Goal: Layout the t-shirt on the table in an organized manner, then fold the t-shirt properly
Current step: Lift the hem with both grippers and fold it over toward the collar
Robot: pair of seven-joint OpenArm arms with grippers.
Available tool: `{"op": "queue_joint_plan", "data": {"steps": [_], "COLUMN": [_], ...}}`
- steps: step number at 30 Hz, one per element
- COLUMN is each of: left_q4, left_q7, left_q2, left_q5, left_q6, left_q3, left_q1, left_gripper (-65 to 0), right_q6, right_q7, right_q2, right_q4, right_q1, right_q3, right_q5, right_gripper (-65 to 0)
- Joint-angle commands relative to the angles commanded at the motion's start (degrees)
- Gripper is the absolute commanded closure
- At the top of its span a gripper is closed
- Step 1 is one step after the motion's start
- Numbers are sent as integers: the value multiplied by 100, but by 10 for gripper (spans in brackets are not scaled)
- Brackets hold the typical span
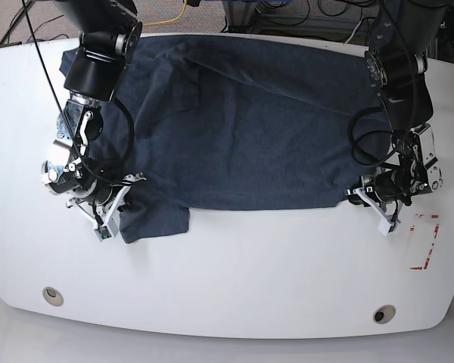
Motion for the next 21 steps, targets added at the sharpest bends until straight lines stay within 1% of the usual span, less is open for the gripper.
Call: {"op": "queue_joint_plan", "data": {"steps": [5,8,14,17,21], "left_q4": [35,334,1275,1644,2004], "left_q7": [0,18,404,536,765], "left_q2": [-9,-9,-9,-9,-9], "left_q5": [-18,-18,-26,-26,-26], "left_q6": [-18,-18,-18,-18,-44], "left_q3": [0,-9,-44,-211,-475], "left_q1": [-18,0,229,290,369], "left_gripper": [-1,-1,-1,-1,-1], "right_q6": [0,0,0,0,0], "right_q7": [0,-9,-35,-53,-325], "right_q2": [0,0,0,0,0], "right_q4": [35,158,448,589,835], "right_q1": [0,0,-9,-9,-9], "right_q3": [0,0,0,0,0], "right_q5": [0,0,9,9,9], "right_gripper": [-8,-8,-8,-8,-8]}}
